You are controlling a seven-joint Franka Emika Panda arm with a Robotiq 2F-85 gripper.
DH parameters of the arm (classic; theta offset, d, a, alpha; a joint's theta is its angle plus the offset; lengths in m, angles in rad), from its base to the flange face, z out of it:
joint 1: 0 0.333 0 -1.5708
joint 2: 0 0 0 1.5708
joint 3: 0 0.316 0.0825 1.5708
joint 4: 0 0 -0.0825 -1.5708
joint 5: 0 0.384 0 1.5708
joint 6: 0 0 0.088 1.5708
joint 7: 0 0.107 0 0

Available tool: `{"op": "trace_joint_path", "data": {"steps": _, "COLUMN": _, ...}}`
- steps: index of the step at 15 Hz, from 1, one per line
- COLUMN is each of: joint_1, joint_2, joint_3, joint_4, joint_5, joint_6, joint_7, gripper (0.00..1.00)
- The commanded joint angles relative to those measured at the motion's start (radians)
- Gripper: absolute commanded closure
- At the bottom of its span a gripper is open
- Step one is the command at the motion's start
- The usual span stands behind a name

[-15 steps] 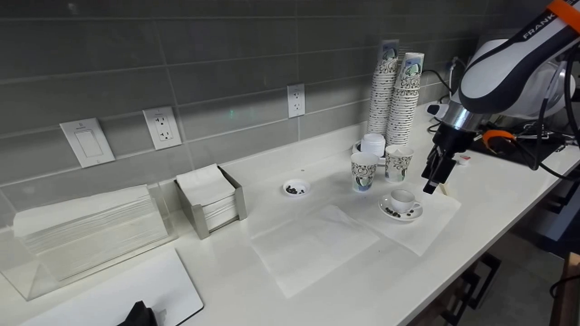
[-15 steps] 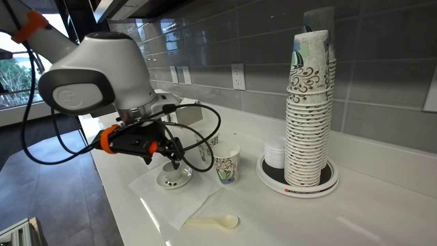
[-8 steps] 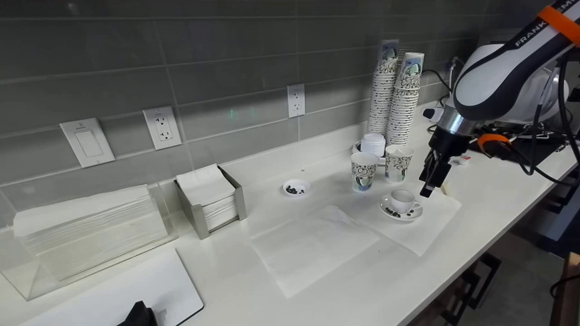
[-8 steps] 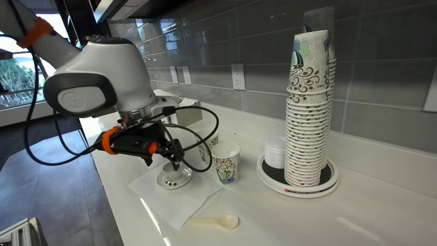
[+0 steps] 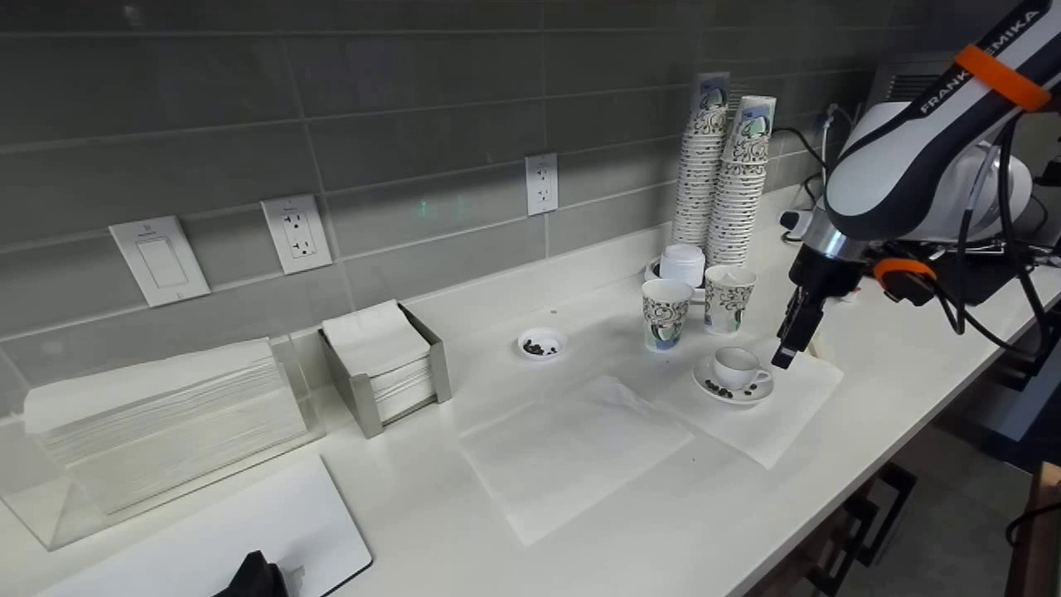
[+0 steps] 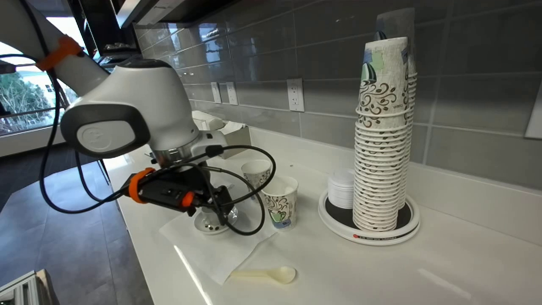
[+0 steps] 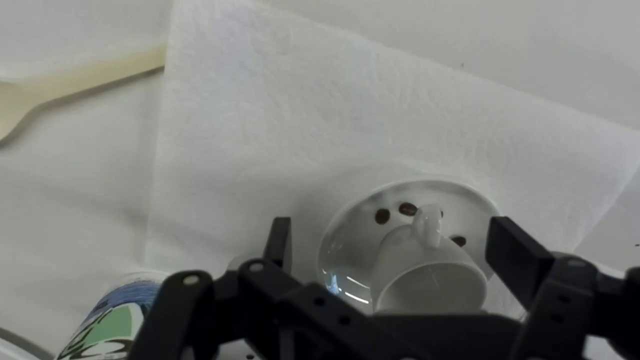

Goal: Remove the cup from the white plate

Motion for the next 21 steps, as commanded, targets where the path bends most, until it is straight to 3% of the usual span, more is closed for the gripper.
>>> {"op": "trace_joint_path", "data": {"steps": 1, "joint_1": 0.014, "joint_2": 0.036, "joint_3": 0.013, "joint_4": 0.0, "joint_5": 0.027, "joint_6": 0.022, "joint_7": 0.005, "gripper": 0.0}}
{"op": "trace_joint_path", "data": {"steps": 18, "joint_1": 0.061, "joint_2": 0.081, "joint_3": 0.064, "joint_4": 0.0, "joint_5": 0.101, "joint_6": 0.068, "joint_7": 0.027, "gripper": 0.0}}
{"op": "trace_joint_path", "data": {"steps": 21, "joint_1": 0.06, "joint_2": 0.09, "joint_3": 0.063, "joint_4": 0.0, "joint_5": 0.112, "joint_6": 0.076, "joint_7": 0.023, "gripper": 0.11}}
